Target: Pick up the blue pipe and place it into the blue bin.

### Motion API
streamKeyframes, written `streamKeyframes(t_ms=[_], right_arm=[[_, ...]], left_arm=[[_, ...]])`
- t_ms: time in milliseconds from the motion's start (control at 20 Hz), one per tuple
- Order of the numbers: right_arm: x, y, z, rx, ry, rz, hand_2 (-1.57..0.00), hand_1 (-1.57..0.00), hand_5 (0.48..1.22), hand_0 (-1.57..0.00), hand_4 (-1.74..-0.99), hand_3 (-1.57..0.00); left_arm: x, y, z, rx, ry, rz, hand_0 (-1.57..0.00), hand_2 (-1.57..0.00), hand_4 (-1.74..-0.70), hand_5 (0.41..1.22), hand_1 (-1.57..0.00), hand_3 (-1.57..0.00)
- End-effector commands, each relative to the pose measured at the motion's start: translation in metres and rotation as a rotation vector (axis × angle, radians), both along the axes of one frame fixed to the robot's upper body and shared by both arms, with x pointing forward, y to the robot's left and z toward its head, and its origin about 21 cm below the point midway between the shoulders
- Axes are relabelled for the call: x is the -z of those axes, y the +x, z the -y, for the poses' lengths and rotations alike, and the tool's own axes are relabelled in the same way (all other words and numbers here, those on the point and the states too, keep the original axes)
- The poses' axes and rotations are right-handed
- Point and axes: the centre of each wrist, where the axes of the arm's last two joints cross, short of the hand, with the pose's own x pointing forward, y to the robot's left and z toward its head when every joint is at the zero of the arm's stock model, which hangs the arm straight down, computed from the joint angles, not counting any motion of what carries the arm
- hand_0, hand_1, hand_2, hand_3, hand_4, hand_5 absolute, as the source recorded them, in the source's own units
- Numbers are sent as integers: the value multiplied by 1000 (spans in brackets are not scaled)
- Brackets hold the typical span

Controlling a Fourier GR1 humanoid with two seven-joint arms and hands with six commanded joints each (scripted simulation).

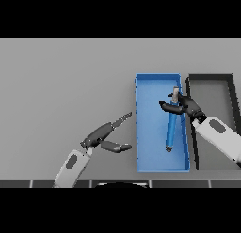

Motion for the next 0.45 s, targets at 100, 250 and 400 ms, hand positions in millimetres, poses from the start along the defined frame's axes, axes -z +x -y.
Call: streamKeyframes(t_ms=[100,250,400], right_arm=[[4,1,2,-1,-24,-51,-9,-9,666,-10,-1020,-5],[4,0,2,-2,-22,-58,-5,-5,658,-6,-1022,-3],[5,0,2,-4,-16,-57,-5,-5,643,-6,-1022,-3]], left_arm=[[0,0,-1,2,-3,6,1,1,-886,431,1,1],[-2,-3,-4,9,-8,7,1,1,-885,431,1,1],[-10,-7,-11,16,-21,18,1,1,-885,431,1,1]])
